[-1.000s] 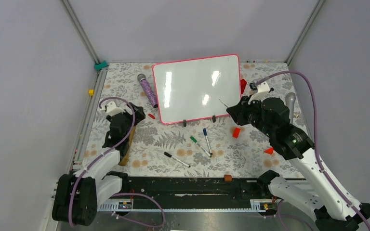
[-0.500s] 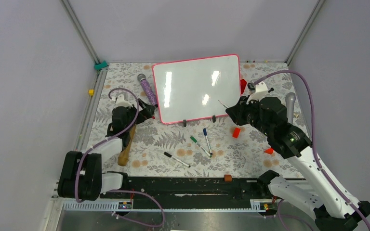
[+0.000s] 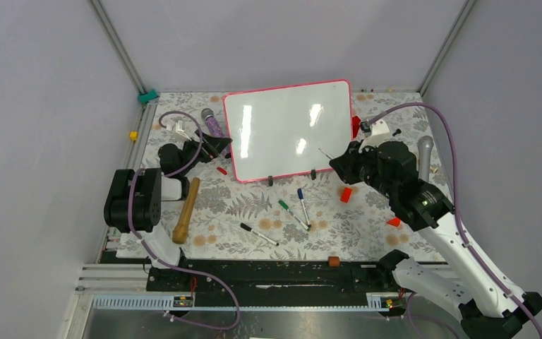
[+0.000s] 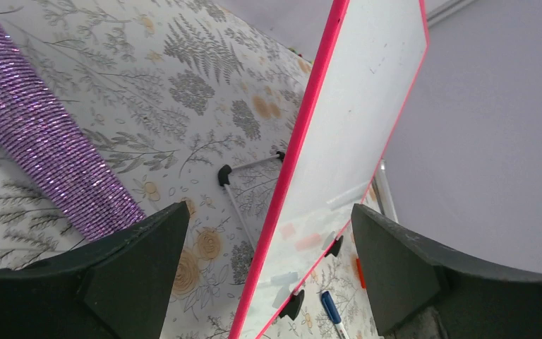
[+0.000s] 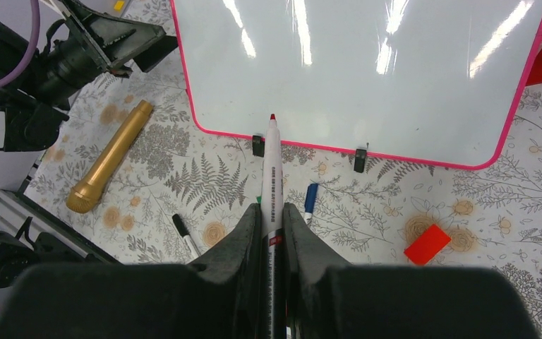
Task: Write a sentence on the whiteboard
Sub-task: Move the whiteboard to the center of the board.
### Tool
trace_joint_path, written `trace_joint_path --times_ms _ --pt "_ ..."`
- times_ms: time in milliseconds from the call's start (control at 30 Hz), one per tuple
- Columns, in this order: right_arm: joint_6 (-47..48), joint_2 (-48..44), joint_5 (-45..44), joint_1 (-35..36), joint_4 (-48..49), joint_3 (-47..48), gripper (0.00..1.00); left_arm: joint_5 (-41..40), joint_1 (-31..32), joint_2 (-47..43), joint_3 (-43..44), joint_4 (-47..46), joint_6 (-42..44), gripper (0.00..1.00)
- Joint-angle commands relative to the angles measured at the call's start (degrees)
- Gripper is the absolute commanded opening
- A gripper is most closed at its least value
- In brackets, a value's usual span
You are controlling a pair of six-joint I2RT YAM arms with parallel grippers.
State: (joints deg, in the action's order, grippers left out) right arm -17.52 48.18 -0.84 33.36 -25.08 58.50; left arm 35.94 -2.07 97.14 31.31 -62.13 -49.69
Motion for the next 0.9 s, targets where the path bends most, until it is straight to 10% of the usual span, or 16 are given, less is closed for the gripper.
trace_joint_path --times_ms 0,867 --pt "1.3 1.3 0.0 -0.2 0.6 1.3 0.00 7.5 -0.1 5.0 2.4 -12.5 -2.4 0.86" --pt "0.7 2.5 0.2 -0.1 1.8 0.3 0.00 7.2 6.7 7.6 -6.3 -14.2 -3.8 0.36"
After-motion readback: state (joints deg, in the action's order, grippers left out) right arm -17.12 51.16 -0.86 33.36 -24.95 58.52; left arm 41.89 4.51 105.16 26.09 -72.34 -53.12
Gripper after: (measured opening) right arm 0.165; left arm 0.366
